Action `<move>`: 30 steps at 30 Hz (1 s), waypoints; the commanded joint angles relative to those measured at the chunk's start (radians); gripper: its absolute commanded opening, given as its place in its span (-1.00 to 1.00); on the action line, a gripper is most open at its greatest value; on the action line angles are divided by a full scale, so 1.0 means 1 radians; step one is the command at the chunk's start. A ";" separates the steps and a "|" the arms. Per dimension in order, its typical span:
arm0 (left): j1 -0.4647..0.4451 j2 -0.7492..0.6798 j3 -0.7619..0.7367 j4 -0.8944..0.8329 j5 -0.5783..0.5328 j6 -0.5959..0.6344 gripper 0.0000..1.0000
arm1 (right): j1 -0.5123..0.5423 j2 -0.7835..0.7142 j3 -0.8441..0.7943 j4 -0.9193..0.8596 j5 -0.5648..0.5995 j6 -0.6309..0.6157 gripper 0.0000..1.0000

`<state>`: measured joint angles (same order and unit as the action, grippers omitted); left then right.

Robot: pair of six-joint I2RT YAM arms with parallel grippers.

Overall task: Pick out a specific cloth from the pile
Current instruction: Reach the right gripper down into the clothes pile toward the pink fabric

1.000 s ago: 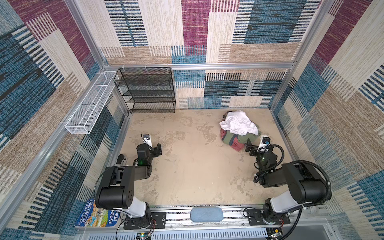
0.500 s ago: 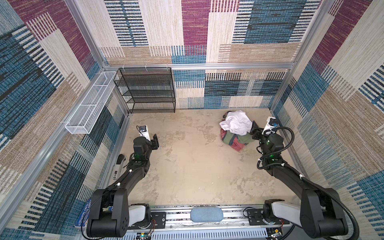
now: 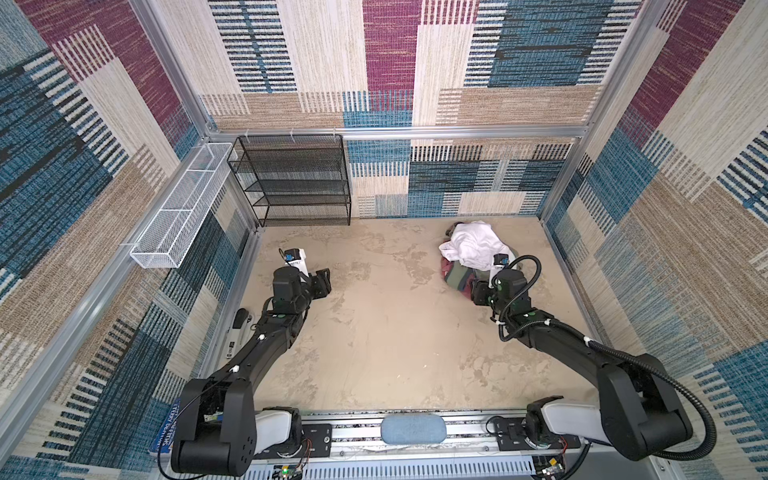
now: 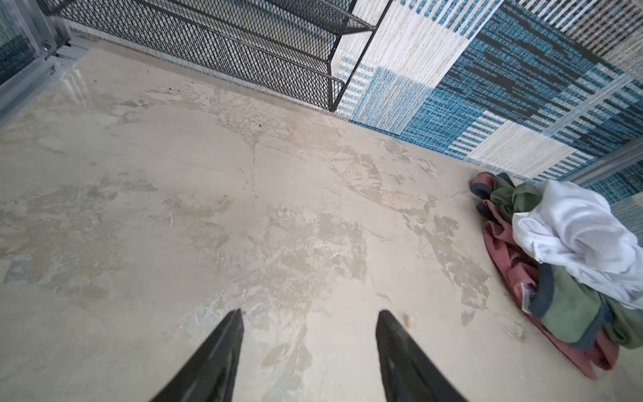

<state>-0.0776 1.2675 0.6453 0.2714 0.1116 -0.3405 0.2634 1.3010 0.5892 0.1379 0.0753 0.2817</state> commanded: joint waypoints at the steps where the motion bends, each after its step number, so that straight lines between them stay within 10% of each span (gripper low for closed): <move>1: -0.005 0.009 0.012 -0.032 0.020 -0.025 0.28 | 0.003 0.032 -0.001 -0.024 -0.027 0.062 0.13; 30: -0.028 0.097 0.088 -0.055 0.026 -0.049 0.25 | 0.002 0.359 0.214 -0.219 0.071 0.090 0.01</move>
<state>-0.1051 1.3659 0.7246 0.2169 0.1368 -0.3923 0.2649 1.6459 0.7914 -0.0734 0.1410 0.3546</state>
